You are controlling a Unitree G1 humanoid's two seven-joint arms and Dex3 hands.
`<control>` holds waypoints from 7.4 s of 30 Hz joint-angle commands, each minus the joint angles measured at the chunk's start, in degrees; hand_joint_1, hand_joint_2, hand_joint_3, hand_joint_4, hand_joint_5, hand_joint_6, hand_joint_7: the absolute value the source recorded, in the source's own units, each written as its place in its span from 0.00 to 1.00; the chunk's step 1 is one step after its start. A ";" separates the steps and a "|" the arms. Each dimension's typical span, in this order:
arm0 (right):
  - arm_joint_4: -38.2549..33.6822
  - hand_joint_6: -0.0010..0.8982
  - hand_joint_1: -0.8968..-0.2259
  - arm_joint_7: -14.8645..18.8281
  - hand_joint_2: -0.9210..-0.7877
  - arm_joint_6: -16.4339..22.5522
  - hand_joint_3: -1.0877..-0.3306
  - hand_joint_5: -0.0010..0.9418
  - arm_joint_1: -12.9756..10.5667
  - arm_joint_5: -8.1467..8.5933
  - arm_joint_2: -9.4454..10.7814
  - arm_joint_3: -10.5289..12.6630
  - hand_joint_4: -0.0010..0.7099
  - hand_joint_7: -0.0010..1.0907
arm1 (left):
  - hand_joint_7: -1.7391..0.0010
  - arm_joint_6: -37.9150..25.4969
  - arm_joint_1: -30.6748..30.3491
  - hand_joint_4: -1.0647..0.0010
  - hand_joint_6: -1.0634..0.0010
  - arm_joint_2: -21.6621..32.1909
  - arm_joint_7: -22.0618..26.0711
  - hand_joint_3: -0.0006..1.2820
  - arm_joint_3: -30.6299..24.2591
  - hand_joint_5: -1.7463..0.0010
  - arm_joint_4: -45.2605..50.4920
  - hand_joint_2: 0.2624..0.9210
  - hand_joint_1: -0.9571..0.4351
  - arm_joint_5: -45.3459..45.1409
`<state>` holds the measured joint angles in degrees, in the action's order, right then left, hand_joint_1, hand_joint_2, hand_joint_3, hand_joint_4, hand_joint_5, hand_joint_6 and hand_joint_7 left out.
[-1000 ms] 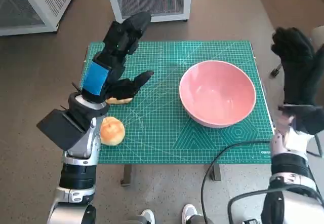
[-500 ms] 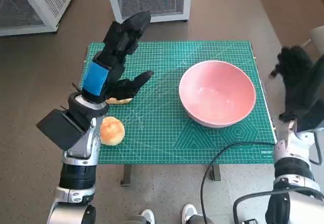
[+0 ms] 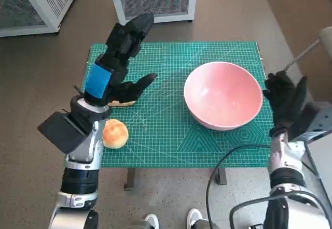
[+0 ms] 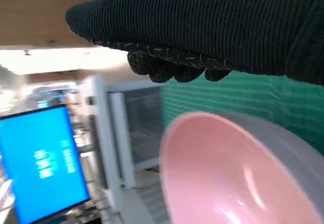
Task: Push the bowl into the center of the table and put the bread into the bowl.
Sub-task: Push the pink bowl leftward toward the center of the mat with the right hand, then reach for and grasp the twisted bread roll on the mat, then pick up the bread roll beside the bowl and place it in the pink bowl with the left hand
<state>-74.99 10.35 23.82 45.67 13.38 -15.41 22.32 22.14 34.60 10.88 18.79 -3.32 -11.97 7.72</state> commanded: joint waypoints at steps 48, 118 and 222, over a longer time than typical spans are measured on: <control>-1.40 0.00 0.61 0.14 0.00 -8.63 0.36 0.01 8.45 -0.53 15.25 1.95 0.15 0.39 | 0.65 -0.17 -6.39 0.88 1.00 2.47 -1.99 0.26 -4.27 0.93 3.66 1.00 0.24 0.44; 41.34 0.02 0.47 29.35 0.00 12.59 0.53 0.02 -0.36 11.82 11.01 -8.89 0.35 0.56 | 0.95 -36.58 13.74 1.00 0.88 25.33 12.94 0.01 19.98 1.00 -14.11 0.65 0.69 -38.67; 44.21 0.00 0.43 30.61 0.00 8.58 0.61 0.01 -3.03 13.54 10.72 -9.48 0.36 0.58 | 0.40 -17.86 1.84 0.26 0.33 17.23 -15.33 0.01 21.04 0.38 9.17 0.98 0.69 -44.79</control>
<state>-30.42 40.36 33.21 44.18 26.77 -4.42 13.00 3.84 37.56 28.96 1.82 17.18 -1.74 -37.57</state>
